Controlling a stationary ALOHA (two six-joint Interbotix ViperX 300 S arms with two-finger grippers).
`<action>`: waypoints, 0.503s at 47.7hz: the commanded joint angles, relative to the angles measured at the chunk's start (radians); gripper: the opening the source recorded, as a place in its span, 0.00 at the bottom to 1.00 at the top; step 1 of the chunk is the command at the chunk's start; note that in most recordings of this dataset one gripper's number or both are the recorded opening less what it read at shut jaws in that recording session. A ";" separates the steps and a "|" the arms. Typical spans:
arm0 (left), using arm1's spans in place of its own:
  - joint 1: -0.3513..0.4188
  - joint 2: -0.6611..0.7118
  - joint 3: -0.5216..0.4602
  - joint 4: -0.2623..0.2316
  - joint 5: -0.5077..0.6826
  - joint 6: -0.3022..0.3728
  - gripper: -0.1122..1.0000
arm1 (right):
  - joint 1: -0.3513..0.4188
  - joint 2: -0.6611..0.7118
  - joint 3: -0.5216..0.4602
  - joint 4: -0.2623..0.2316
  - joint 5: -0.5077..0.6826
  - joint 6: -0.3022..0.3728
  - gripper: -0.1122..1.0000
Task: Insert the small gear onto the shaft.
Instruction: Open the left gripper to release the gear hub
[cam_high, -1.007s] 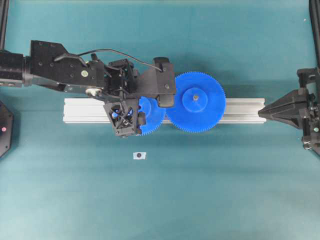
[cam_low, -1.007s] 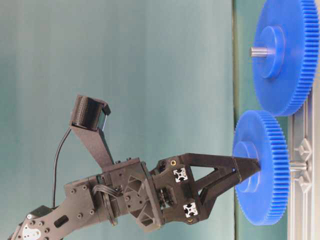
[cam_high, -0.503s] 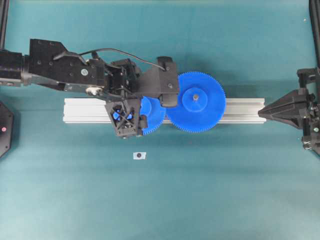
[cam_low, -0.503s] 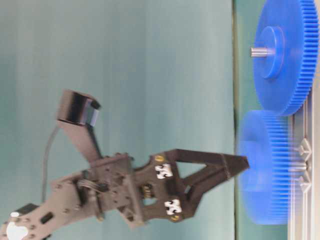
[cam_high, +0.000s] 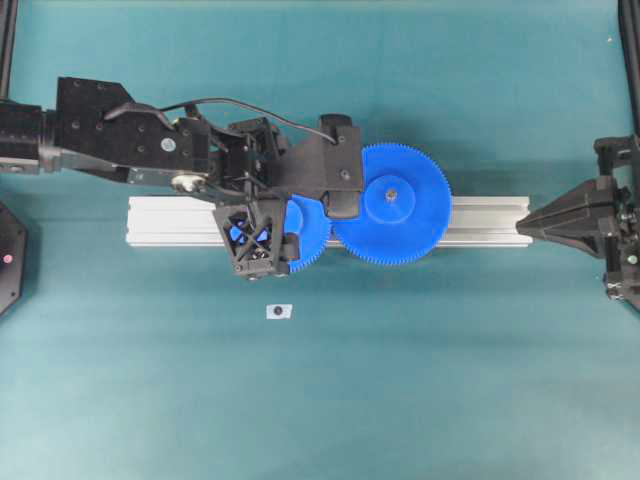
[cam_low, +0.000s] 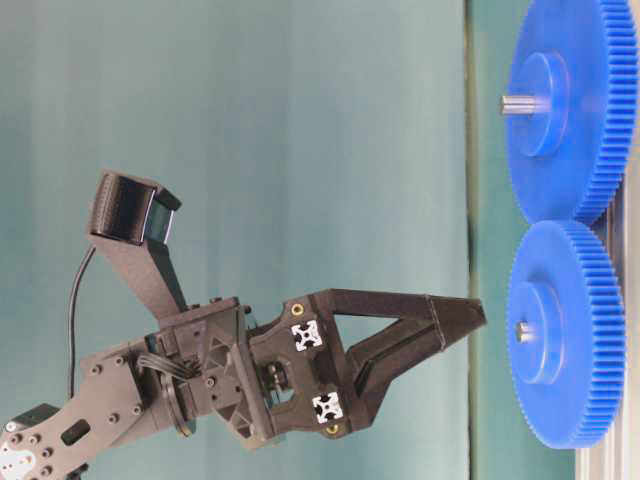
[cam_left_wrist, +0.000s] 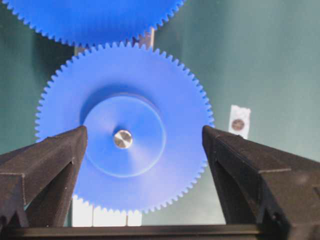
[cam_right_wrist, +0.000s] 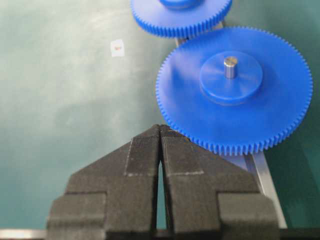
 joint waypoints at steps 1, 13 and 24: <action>-0.003 -0.051 -0.023 0.000 -0.003 0.002 0.90 | -0.002 0.006 -0.011 0.002 -0.009 0.011 0.13; -0.002 -0.058 -0.023 0.000 -0.003 0.002 0.90 | -0.002 0.006 -0.011 0.000 -0.009 0.011 0.13; -0.002 -0.066 -0.023 0.000 0.002 0.000 0.90 | -0.002 0.006 -0.011 0.000 -0.009 0.009 0.13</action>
